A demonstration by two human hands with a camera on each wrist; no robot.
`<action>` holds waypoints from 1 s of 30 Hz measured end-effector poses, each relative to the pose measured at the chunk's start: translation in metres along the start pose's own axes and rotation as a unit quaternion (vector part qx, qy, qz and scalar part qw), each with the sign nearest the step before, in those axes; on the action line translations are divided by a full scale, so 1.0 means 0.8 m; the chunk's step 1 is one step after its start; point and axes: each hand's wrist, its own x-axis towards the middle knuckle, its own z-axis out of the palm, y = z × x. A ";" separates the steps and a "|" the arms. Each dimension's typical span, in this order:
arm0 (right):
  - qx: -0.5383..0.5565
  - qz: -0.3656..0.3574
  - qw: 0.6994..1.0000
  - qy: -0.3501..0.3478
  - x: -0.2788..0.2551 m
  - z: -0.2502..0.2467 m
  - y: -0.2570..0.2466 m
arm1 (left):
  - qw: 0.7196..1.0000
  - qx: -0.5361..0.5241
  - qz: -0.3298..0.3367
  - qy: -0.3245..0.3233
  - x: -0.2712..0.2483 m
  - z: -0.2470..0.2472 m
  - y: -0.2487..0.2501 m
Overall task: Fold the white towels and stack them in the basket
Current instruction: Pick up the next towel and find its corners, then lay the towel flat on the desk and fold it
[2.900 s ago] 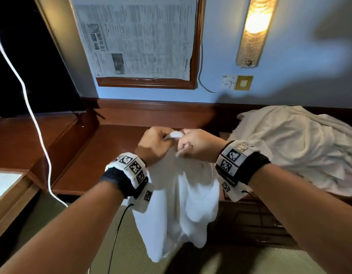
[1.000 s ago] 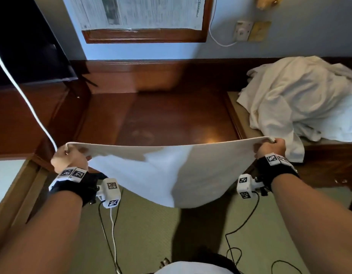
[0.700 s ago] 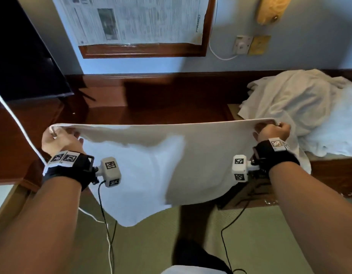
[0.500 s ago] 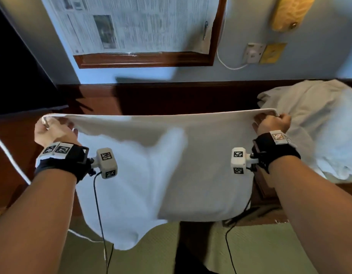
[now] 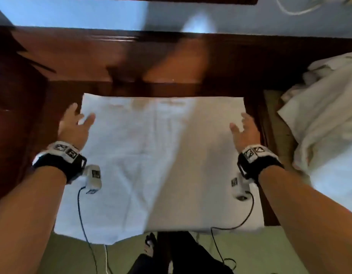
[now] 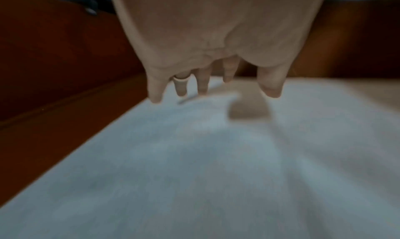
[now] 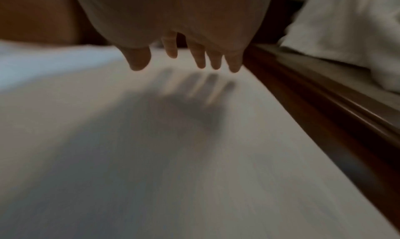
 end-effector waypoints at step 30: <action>-0.460 -0.007 0.855 -0.239 -0.069 0.062 0.095 | 0.813 0.555 0.009 -0.175 -0.041 0.044 -0.137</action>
